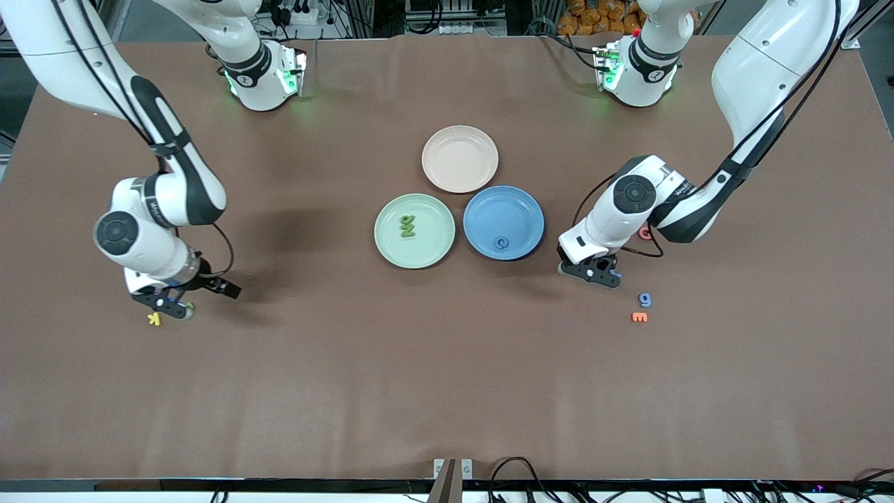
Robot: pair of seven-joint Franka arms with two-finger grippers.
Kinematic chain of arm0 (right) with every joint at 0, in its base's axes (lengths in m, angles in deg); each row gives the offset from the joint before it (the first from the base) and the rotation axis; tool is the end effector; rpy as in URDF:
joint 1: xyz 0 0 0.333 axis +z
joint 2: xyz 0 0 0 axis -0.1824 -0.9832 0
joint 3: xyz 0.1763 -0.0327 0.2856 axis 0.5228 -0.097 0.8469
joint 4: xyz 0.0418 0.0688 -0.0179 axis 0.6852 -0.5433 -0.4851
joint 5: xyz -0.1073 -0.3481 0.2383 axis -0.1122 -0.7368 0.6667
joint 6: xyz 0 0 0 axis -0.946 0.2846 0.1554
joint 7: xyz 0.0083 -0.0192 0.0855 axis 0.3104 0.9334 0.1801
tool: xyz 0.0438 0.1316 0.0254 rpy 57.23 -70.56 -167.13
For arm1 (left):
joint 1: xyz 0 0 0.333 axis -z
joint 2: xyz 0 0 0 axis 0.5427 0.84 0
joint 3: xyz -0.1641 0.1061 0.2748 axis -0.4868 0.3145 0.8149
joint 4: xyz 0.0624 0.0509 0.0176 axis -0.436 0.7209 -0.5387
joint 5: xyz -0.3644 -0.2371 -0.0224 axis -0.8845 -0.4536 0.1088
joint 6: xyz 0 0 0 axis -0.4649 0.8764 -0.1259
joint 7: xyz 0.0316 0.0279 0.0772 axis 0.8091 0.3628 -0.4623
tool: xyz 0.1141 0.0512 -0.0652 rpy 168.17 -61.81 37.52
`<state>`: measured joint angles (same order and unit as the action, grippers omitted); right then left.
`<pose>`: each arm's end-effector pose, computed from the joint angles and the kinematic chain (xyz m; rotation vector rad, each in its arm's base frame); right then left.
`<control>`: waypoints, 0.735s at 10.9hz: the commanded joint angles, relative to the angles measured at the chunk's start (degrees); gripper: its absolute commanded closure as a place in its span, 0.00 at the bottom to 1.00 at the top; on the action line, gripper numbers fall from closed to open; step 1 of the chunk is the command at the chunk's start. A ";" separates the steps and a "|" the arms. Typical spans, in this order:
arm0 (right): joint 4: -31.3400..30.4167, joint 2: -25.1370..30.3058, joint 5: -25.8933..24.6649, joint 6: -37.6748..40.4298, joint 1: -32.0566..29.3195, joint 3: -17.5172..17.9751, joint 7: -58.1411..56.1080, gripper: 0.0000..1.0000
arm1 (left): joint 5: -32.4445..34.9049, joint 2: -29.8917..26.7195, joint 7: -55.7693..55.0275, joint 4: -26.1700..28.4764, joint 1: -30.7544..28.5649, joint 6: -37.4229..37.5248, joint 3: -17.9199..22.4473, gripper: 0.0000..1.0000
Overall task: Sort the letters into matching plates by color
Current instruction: 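Grasp the blue 3 with the left gripper and carry it to the blue plate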
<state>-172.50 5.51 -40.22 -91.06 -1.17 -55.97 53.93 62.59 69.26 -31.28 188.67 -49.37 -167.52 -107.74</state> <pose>0.6288 -0.0202 0.1607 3.0456 -0.5846 0.0235 0.5576 -0.2502 0.1429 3.0713 -0.5202 0.0863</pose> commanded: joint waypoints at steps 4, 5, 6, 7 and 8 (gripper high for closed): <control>-1.23 0.07 -1.10 -0.48 -8.97 1.46 -9.07 0.00 | 0.39 -1.14 -11.55 -4.42 1.20 10.06 -5.78 1.00; -2.28 0.16 -1.10 -0.74 -8.97 1.46 -9.07 0.00 | 0.30 -1.14 -13.13 -5.30 2.69 11.38 -5.79 1.00; -3.68 0.42 -1.10 -2.31 -8.97 1.46 -9.07 0.00 | 0.30 -1.06 -15.41 -6.01 4.27 12.52 -5.79 1.00; -5.00 0.60 -1.10 -3.89 -9.06 1.46 -9.16 0.00 | 0.30 -1.14 -17.52 -6.62 5.94 13.49 -5.79 1.00; -5.97 0.77 -1.10 -4.60 -9.41 1.46 -9.16 0.00 | 0.21 -1.14 -19.46 -7.41 7.78 14.98 -5.79 1.00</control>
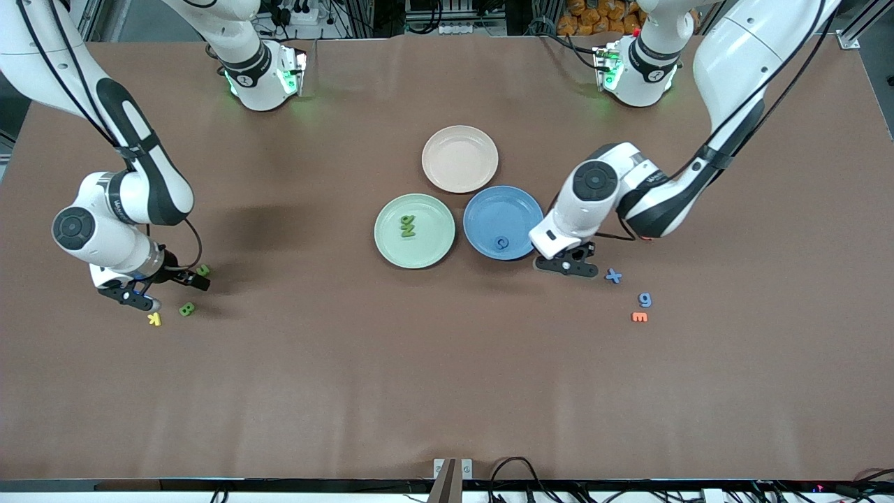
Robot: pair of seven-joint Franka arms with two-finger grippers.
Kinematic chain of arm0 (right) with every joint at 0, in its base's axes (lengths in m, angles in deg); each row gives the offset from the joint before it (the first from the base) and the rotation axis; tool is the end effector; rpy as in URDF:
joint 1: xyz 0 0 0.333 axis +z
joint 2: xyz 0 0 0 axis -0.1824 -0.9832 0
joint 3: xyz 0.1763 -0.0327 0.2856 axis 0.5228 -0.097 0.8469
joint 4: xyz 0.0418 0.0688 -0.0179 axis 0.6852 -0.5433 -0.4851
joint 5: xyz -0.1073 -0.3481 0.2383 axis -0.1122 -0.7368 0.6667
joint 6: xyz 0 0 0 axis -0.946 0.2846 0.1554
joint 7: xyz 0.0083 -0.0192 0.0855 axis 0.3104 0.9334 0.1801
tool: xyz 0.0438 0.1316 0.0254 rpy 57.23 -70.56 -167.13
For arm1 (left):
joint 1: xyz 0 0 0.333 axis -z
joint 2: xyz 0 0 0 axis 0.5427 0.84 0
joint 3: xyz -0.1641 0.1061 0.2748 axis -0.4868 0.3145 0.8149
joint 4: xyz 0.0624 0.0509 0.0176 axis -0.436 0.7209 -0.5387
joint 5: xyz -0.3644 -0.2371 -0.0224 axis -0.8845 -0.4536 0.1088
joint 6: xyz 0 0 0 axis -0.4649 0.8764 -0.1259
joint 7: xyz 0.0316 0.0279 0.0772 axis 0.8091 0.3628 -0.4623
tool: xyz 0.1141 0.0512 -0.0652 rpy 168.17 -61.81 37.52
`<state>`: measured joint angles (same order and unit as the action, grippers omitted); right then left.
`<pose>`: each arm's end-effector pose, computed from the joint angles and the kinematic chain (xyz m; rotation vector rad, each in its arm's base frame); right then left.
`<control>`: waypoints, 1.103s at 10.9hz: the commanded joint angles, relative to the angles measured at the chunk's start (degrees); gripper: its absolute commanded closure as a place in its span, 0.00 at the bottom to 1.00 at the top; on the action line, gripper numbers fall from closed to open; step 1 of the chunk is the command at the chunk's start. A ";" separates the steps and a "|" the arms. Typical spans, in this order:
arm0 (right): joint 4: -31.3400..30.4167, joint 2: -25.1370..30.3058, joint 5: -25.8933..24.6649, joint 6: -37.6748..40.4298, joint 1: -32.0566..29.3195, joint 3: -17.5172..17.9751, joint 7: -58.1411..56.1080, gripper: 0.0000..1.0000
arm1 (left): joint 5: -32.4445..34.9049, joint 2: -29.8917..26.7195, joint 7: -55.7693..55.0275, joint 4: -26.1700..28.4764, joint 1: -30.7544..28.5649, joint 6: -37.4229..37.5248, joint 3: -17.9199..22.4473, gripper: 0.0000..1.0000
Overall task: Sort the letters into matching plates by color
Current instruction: 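Grasp the blue 3 with the left gripper and carry it to the blue plate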
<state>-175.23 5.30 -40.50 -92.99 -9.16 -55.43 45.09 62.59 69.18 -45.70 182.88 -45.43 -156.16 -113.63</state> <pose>0.6045 -0.0960 0.1430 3.0607 -0.5359 -0.0117 0.5462 -0.3261 0.1866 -3.0974 0.3045 -0.0418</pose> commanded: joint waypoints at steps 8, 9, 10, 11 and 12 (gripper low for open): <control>-7.46 2.65 -0.82 -4.86 -1.77 0.92 -0.40 0.00 | -3.39 2.53 -18.94 -4.35 15.80 6.01 0.63 1.00; -7.73 2.56 -0.82 -5.31 -1.77 0.92 -0.49 0.01 | -2.87 2.89 -19.90 -4.52 16.77 6.01 1.42 1.00; -7.82 2.56 -1.61 -5.31 -2.38 0.92 -0.49 0.14 | -2.86 3.06 -20.26 -4.96 17.83 6.01 2.82 1.00; -7.99 2.47 -2.40 -5.49 -2.56 0.92 -0.40 0.17 | -2.78 3.15 -20.27 -5.14 18.01 6.01 3.18 0.14; -8.00 2.39 -2.58 -5.66 -2.56 0.92 -0.49 0.28 | -2.69 3.15 -20.27 -5.05 18.01 6.01 3.18 0.00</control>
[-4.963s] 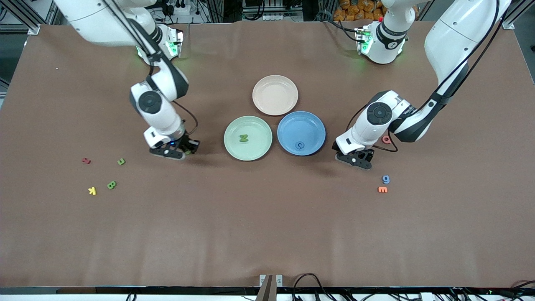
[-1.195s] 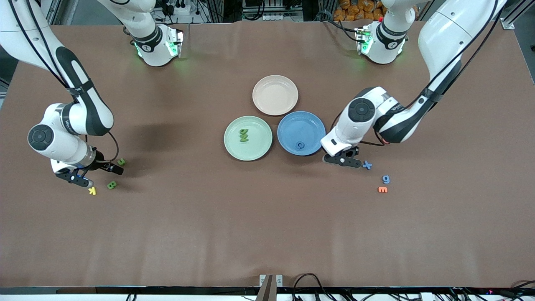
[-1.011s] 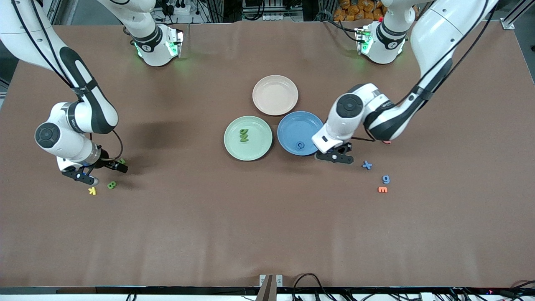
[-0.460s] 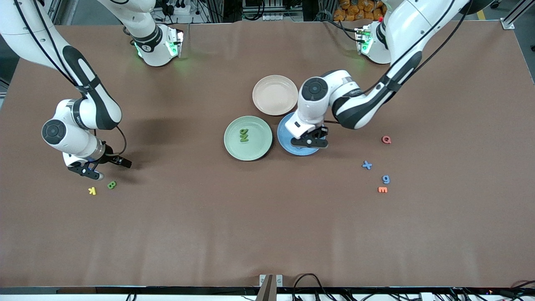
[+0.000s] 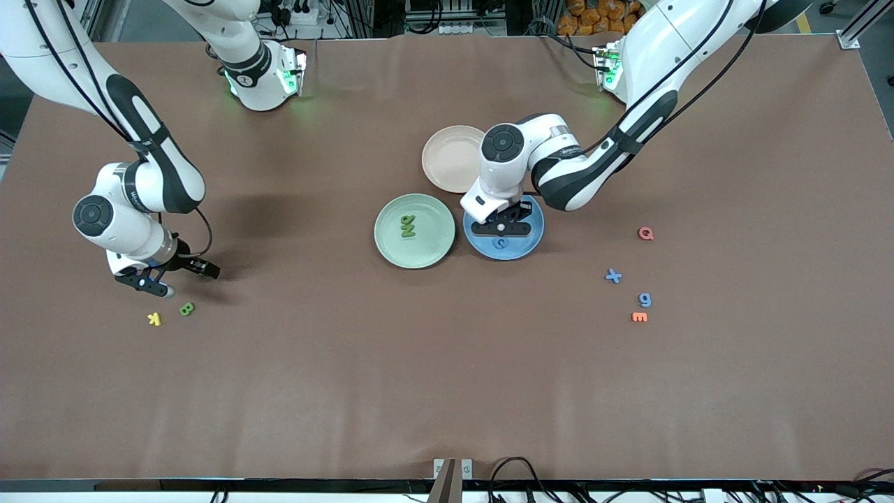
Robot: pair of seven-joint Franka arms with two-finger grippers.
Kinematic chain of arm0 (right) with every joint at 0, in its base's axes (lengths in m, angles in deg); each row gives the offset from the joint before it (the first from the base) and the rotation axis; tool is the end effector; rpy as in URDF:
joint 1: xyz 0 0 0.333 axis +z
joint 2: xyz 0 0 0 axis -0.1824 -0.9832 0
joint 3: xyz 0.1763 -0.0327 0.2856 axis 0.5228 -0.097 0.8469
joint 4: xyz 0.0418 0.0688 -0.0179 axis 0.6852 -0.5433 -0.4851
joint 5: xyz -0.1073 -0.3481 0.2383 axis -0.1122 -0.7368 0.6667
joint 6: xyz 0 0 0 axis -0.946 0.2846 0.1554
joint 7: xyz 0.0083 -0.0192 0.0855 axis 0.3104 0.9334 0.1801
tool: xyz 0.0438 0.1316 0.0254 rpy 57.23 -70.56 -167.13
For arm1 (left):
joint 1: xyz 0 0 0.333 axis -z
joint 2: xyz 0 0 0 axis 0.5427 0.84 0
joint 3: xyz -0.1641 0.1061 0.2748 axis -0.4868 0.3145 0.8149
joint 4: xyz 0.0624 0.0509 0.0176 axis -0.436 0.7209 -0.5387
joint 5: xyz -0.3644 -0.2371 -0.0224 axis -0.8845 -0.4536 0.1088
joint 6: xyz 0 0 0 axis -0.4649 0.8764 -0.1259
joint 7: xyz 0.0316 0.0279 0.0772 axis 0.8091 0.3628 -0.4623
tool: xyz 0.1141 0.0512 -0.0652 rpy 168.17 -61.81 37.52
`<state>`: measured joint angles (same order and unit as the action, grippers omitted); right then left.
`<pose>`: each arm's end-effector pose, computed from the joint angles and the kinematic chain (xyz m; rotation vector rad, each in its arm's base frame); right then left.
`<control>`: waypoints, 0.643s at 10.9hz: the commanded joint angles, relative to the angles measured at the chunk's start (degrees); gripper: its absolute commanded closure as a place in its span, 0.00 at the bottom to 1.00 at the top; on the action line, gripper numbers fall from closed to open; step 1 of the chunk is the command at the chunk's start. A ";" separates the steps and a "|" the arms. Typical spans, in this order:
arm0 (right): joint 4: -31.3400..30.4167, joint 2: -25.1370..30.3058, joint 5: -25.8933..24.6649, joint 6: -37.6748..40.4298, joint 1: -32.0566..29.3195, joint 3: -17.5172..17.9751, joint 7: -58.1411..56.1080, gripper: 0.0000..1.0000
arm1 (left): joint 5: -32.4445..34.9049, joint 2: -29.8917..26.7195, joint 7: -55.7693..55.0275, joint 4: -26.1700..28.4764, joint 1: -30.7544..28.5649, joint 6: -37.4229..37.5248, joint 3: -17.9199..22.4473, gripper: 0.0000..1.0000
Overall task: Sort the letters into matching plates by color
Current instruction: 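Open the left gripper over the blue plate while the right gripper grasps the U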
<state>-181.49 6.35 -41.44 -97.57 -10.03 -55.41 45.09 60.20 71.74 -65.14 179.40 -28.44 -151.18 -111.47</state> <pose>0.5682 -0.0930 0.1200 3.0671 -0.5203 -0.0287 0.4543 -0.4529 0.1719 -3.0660 0.1050 0.0469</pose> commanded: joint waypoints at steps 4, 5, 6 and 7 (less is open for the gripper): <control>-1.73 1.16 -1.99 -1.53 -2.14 0.90 -1.45 0.65 | -0.21 0.51 -0.48 -1.75 0.94 1.03 1.20 0.00; -1.73 1.16 -1.99 -1.70 -2.14 0.90 -1.54 0.73 | -0.21 0.25 -0.39 -1.92 0.50 1.03 1.20 0.00; -1.73 1.16 -1.99 -1.71 -2.14 0.90 -1.63 0.83 | -0.04 0.07 -0.12 -2.01 0.32 1.12 1.81 0.00; -1.73 1.16 -1.99 -1.71 -2.14 0.90 -1.54 0.92 | -0.03 -0.28 1.18 -2.01 -0.29 1.12 2.25 0.00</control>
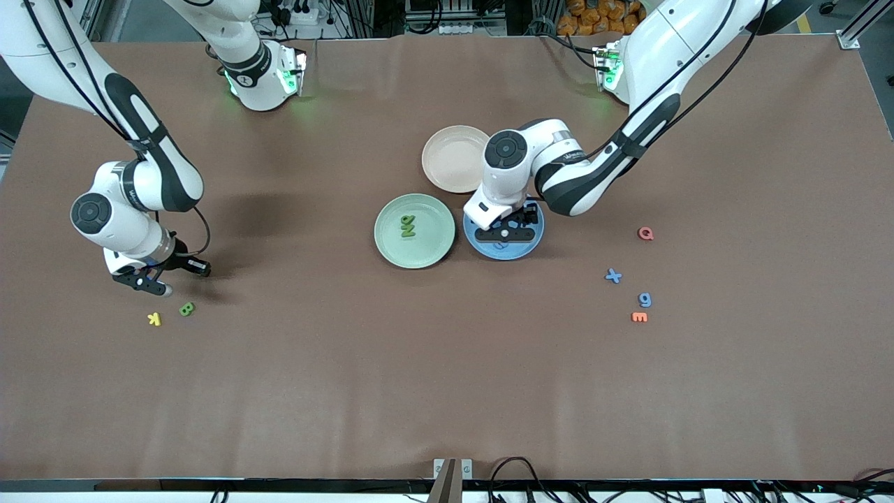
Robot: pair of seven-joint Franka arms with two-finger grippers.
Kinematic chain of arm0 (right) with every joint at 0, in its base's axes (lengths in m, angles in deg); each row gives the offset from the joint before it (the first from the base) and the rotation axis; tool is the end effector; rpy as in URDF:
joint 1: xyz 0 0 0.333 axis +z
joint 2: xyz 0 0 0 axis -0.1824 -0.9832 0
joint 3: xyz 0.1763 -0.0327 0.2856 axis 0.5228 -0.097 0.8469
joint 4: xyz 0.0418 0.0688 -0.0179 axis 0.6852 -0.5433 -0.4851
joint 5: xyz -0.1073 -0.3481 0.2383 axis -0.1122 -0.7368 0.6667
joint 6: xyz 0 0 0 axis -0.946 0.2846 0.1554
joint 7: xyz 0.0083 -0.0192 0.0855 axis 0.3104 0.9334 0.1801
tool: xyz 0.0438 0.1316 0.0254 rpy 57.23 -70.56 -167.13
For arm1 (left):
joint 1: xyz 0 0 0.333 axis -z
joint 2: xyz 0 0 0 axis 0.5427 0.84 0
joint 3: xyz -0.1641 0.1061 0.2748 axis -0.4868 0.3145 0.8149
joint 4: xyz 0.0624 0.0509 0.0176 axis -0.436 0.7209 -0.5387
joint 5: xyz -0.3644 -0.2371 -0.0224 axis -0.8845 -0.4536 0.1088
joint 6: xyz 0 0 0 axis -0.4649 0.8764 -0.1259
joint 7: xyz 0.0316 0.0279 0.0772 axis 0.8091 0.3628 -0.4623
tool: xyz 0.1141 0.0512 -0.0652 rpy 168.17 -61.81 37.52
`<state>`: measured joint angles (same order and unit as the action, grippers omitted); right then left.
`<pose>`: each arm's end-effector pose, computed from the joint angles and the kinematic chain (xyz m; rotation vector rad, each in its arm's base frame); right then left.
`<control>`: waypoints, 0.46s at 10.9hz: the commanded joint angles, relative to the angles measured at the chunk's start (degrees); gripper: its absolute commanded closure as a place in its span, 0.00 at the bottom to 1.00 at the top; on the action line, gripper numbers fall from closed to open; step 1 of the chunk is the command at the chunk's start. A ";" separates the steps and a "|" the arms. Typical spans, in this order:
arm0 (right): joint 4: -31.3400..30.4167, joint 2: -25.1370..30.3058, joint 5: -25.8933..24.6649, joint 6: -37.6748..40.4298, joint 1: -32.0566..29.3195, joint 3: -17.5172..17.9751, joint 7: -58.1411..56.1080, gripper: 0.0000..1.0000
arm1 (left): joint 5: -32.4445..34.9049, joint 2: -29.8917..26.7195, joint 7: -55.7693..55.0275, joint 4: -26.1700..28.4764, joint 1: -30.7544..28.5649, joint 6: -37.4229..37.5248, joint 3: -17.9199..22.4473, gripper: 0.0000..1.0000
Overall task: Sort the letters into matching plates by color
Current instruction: 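Open the left gripper over the blue plate while the right gripper grasps the U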
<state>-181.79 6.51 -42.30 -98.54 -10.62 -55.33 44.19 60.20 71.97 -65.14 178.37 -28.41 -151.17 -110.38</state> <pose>0.5679 -0.0974 0.1213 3.0686 -0.4881 -0.0054 0.4681 -0.4469 0.1720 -3.0662 0.0707 0.0340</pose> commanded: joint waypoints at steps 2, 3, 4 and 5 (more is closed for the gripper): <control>-1.35 1.26 -1.14 -0.56 -1.46 0.91 -0.65 0.93 | -0.04 -2.09 8.45 -0.98 -2.24 3.02 1.77 0.00; -1.35 1.87 -1.14 0.14 -1.11 1.08 -0.38 0.93 | -0.04 -2.88 11.28 -0.81 -3.91 3.38 1.78 0.00; -1.26 2.92 -1.05 0.58 -0.58 1.43 0.23 0.93 | -0.04 -3.58 14.09 -0.46 -5.23 3.65 1.78 0.00; -1.09 3.63 -0.79 2.07 0.03 2.65 0.58 0.93 | -0.04 -3.85 17.25 -0.37 -6.90 4.69 1.78 0.00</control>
<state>-181.78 6.76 -42.37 -98.59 -10.69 -54.97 44.06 60.24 70.67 -54.30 177.11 -32.34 -148.76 -108.61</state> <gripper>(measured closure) 0.683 0.000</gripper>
